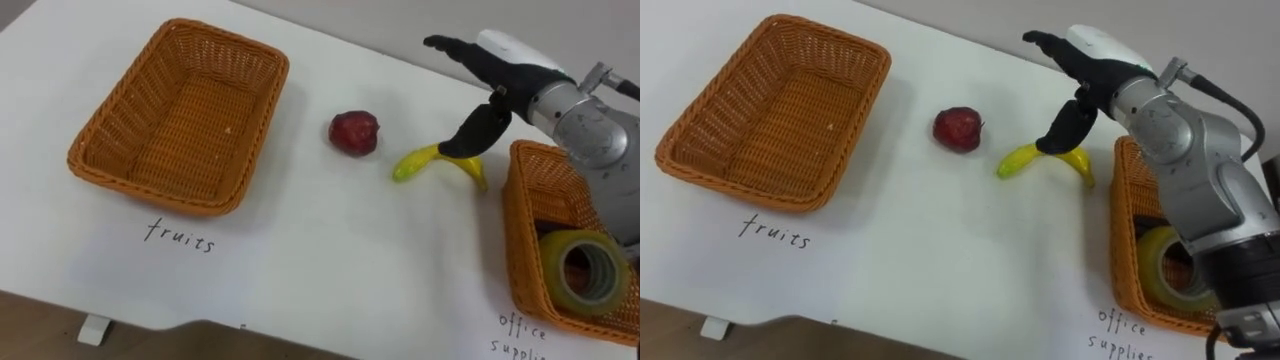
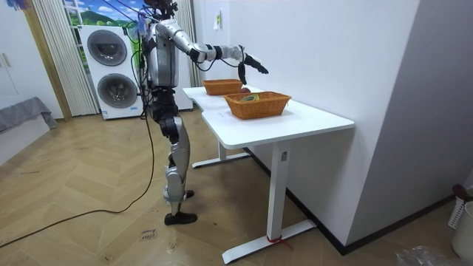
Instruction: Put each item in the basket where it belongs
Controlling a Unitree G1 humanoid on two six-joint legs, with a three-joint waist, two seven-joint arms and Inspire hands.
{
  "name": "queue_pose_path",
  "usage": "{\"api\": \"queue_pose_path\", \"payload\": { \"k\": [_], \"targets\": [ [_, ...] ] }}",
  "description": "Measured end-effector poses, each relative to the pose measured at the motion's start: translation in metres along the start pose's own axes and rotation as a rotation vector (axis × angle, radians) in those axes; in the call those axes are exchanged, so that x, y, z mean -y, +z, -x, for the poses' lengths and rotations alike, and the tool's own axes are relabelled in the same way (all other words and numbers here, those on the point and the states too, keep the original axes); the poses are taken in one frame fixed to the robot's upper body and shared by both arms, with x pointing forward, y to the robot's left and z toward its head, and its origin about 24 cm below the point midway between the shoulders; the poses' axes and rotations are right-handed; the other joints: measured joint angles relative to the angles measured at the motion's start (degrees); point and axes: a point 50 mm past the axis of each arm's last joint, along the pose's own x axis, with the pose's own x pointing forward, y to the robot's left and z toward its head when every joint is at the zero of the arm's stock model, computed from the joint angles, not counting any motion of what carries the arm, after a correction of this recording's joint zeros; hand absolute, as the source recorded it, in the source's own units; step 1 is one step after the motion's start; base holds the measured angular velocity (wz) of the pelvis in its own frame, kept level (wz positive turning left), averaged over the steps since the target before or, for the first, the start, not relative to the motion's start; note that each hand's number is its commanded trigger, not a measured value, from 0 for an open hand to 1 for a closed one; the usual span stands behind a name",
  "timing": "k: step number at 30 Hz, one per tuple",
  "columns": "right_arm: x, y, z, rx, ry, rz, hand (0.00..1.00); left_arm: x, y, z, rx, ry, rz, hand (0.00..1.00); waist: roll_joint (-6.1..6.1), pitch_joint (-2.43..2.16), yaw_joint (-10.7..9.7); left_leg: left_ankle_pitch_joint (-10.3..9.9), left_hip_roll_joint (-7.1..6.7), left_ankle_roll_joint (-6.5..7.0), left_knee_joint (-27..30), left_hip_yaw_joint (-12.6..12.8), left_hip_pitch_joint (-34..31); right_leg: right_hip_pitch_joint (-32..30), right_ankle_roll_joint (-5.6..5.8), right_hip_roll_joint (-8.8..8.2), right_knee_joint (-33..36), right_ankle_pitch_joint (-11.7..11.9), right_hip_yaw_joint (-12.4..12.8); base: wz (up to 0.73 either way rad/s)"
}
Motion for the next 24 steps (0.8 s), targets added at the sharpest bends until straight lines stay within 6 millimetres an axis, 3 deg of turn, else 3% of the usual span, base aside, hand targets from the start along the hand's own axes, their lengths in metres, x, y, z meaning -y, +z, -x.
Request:
{"api": "queue_pose_path", "payload": {
  "k": [5, 11, 17, 24],
  "targets": [
    [0.001, -0.002, 0.001, -0.008, 0.0, 0.007, 0.0, 0.0, 0.0, 0.0, 0.001, 0.0, -0.001, 0.0, 0.0, 0.0, 0.04, 0.0, 0.0, 0.0, 0.01, 0.02, 0.0, 0.0, 0.0, 0.0, 0.0, 0.0, 0.01, 0.0],
    [-0.005, -0.019, -0.001, -0.108, 0.024, 0.047, 0.0, 0.0, 0.007, -0.001, 0.017, 0.001, 0.001, 0.0, 0.13, 0.1, 0.68, 0.01, 0.01, 0.01, 0.09, -0.03, -0.73, -0.74, -0.1, -0.01, 0.03, 0.07, 0.14, -0.01],
    [-0.027, -0.04, -0.004, -0.223, 0.118, 0.079, 0.0, 0.003, 0.017, -0.002, 0.037, -0.014, -0.027, 0.0, 0.8, 0.61, 1.77, 0.03, -0.02, 0.01, -0.24, -0.16, -0.93, -1.16, -0.15, -0.06, 0.0, 0.12, 0.12, -0.01],
    [-0.036, -0.048, -0.005, -0.255, 0.11, 0.077, 0.0, 0.006, 0.025, -0.002, 0.051, -0.017, -0.038, 0.0, 0.89, 0.68, 1.87, 0.05, -0.03, 0.0, -0.47, -0.12, -1.89, -2.25, -0.15, -0.06, -0.07, 0.12, 0.05, 0.0]
  ]
}}
